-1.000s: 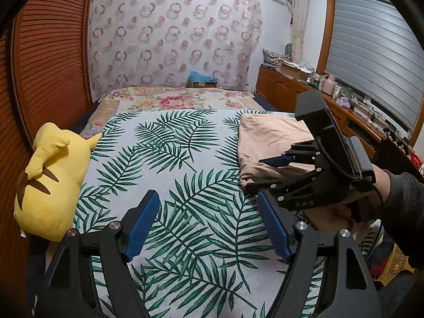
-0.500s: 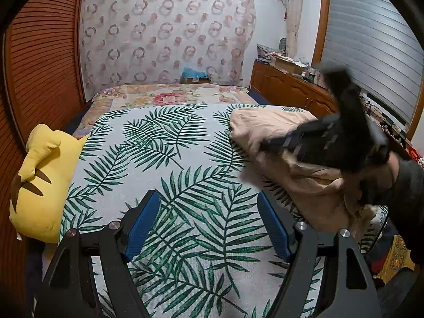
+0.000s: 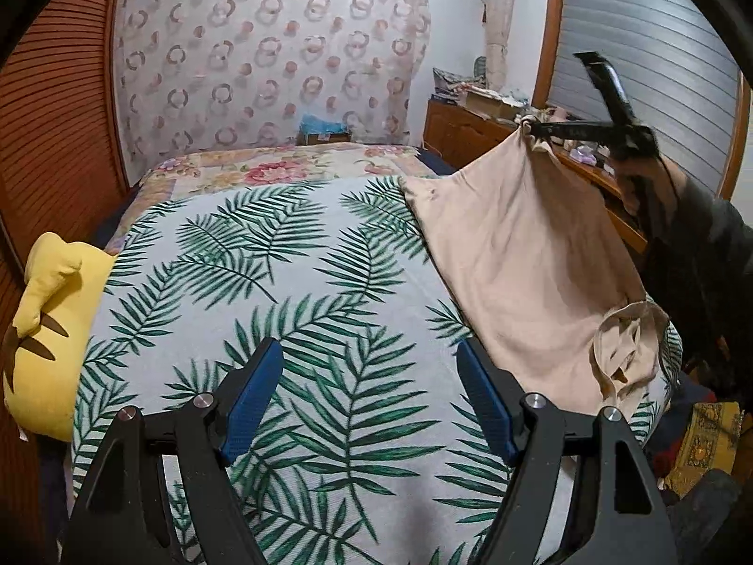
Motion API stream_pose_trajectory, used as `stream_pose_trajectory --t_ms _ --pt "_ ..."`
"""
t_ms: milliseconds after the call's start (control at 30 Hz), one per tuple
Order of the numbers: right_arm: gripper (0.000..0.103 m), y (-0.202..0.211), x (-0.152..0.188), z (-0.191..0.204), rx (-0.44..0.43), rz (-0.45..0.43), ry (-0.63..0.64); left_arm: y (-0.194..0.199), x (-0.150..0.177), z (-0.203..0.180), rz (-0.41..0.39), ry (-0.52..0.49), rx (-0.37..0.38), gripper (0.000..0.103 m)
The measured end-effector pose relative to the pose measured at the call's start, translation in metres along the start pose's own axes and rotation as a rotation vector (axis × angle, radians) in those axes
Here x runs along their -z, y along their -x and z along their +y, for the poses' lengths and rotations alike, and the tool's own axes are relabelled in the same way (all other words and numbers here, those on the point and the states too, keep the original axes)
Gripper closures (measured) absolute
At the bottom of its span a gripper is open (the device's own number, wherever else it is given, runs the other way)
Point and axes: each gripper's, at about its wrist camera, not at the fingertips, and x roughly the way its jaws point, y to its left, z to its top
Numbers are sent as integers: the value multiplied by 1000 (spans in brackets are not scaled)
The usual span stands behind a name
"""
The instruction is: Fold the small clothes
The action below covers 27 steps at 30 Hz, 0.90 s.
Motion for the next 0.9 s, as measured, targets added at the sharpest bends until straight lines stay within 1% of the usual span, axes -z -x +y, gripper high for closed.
stream_pose_trajectory --t_ms 67,200,267,333,367,433,467,500,533,600,733,800,900 --pt "98 -16 6 -17 42 35 -29 -3 1 -4 9 -7 4 26" --pt "98 -52 24 -35 104 132 -93 -7 4 -11 26 -15 14 26" --pt "98 -63 25 -38 120 152 -125 -9 5 -14 33 -21 18 26" --pt "97 -67 28 -37 141 171 -131 -11 4 -16 37 -24 22 26" --pt "93 -69 25 -34 149 185 -132 -11 4 -18 37 -26 24 26" --pt "80 -68 23 -34 172 211 -137 -12 3 -22 34 -28 34 26" --pt "75 -64 21 -33 166 214 -141 -12 2 -24 32 -29 39 26" --pt "65 -60 16 -26 159 209 -140 -13 2 -27 31 -32 45 26" --pt "60 -49 17 -26 151 204 -139 -13 2 -30 30 -36 50 26" --pt "59 -28 22 -22 125 194 -130 -15 1 -36 31 -44 60 26" --pt "59 8 43 -13 95 165 -101 -21 0 -46 36 -55 81 26" --pt "59 29 58 -6 69 158 -98 -23 -1 -52 37 -62 93 26" --pt "59 48 80 2 36 146 -91 -25 -1 -61 42 -69 111 26"
